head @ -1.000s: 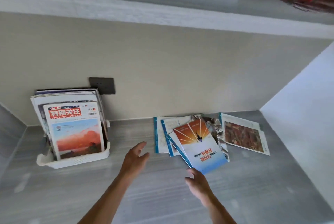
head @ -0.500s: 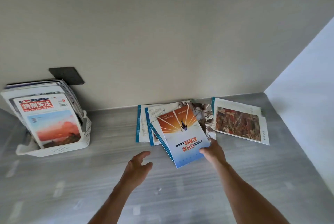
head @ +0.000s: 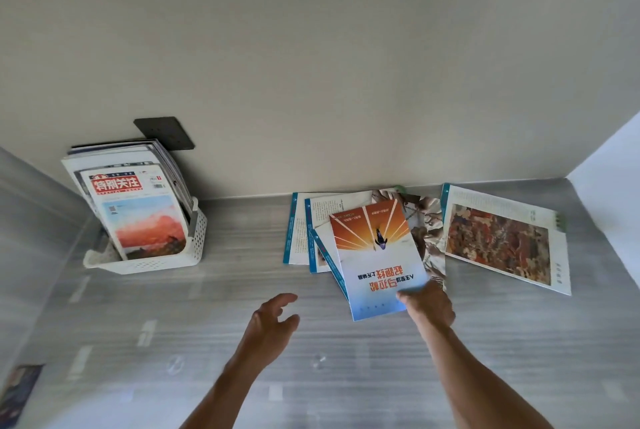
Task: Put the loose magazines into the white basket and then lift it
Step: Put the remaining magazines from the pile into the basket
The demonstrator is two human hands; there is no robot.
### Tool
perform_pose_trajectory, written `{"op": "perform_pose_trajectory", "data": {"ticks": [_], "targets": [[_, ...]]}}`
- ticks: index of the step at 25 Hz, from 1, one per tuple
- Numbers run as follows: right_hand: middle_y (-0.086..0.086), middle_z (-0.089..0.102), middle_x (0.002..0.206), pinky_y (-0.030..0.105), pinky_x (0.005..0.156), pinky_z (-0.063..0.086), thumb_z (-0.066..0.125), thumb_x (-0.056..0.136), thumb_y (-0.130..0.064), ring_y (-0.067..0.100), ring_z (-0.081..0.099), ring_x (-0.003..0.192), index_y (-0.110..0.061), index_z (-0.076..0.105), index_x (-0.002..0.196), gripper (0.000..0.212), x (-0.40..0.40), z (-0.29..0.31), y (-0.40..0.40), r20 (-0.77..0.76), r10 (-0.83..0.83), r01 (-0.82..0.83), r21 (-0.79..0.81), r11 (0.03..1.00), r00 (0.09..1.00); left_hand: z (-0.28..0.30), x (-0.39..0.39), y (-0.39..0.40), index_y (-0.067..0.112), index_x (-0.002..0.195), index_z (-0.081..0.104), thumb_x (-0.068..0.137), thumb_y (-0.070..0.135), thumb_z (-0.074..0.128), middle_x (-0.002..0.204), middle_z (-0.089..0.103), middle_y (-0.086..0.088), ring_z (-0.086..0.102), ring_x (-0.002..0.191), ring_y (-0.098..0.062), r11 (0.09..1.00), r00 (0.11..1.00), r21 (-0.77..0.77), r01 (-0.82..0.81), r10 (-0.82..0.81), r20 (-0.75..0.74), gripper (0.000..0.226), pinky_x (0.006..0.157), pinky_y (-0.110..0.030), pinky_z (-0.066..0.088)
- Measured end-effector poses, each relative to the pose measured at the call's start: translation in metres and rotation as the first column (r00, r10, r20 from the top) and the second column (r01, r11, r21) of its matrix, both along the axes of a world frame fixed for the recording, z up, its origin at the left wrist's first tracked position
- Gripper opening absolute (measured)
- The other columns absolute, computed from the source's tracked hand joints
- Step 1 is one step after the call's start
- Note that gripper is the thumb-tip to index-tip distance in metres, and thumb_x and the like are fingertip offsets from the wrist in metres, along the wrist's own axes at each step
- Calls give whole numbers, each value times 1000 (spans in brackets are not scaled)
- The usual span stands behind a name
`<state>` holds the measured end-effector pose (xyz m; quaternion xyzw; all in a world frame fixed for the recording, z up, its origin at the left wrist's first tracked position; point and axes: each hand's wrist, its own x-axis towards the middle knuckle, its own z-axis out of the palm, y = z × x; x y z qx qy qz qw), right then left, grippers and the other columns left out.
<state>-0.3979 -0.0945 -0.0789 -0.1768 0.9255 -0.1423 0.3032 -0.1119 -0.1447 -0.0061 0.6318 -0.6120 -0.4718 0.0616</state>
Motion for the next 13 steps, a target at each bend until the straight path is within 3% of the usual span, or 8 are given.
{"op": "perform_pose_trajectory", "data": {"ticks": [2,3,6,8,9,11,13], "targets": [[11,72,107,33,74,52,66,80,-27,30,67,95,-14,66,105,28,5,5,3,60,7,1,-131,991,998,3,0,3,37,119,60,85,23,60,126,60,8,55,119,-14,1000,1000,-7,-6,6,-13,36,82,-27,51],[11,73,100,32,69,50,60,83,-24,31,66,90,-14,66,98,19,11,8,3,19,36,-31,-204,978,999,5,-2,3,38,115,61,85,22,60,121,62,9,58,114,-12,1000,1000,-14,-2,2,-26,34,80,-26,52],[11,69,74,37,60,47,56,88,-20,33,61,69,-14,63,83,11,30,36,-1,-151,180,-231,-470,852,972,17,-10,0,37,101,65,85,19,61,103,71,7,67,87,-6,999,997,-34,-36,34,-69,24,64,-22,55],[11,73,74,45,59,55,61,90,-18,30,66,62,-17,71,95,12,35,60,-8,-141,266,-294,-621,726,954,29,-13,-8,28,100,69,88,15,63,97,74,-2,68,78,-12,984,973,-63,-169,157,-168,19,66,-30,55],[10,75,79,48,60,58,63,90,-16,31,68,62,-17,73,102,15,35,73,-11,-83,307,-278,-685,673,948,36,-11,-16,22,104,69,89,13,62,97,73,-7,67,79,-16,954,921,-33,-300,280,-271,19,69,-33,55],[7,77,84,42,61,60,65,87,-3,34,70,69,-17,76,101,22,32,102,-18,130,387,-129,-808,575,913,54,6,-36,17,112,65,95,22,56,102,70,-11,66,90,-25,810,664,180,-559,567,-488,19,76,-38,53],[2,78,86,26,62,59,62,78,16,25,73,81,-21,78,82,40,30,128,-25,315,438,53,-857,512,842,64,38,-52,19,112,62,97,46,45,107,67,-14,64,99,-31,669,392,460,-584,729,-561,35,81,-43,52]]}}
